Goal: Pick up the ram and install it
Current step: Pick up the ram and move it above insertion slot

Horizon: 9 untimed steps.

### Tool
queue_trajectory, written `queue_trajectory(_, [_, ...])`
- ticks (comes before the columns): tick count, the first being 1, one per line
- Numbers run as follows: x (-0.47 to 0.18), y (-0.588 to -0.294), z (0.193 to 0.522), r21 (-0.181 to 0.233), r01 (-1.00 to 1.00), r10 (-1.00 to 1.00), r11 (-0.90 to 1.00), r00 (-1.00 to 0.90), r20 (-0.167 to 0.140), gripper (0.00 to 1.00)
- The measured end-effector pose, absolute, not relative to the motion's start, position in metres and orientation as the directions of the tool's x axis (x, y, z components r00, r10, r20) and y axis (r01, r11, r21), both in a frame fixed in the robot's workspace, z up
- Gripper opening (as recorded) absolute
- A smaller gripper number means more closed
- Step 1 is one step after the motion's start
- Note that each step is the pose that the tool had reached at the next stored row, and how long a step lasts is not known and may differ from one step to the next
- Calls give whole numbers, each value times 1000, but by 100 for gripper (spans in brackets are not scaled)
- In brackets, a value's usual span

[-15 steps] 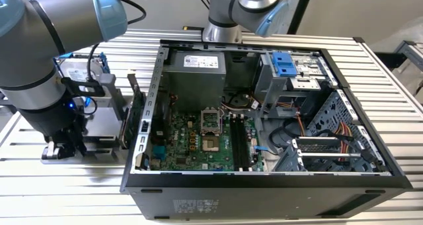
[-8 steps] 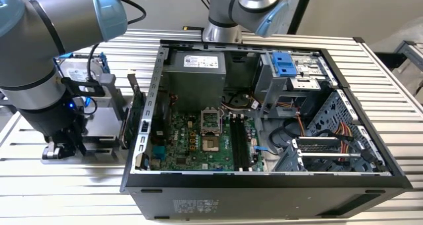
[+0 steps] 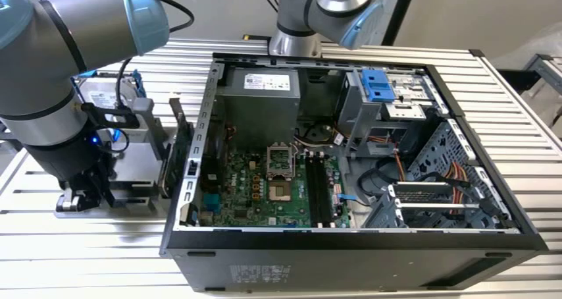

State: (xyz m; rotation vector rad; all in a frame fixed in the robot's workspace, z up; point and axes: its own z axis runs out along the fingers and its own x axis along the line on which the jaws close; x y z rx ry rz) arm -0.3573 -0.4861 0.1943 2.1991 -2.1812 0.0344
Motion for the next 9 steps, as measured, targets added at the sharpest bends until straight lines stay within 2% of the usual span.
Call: queue_trajectory(9, [-357, -486, 196, 15, -1000, -999, -8, 9, 47, 0])
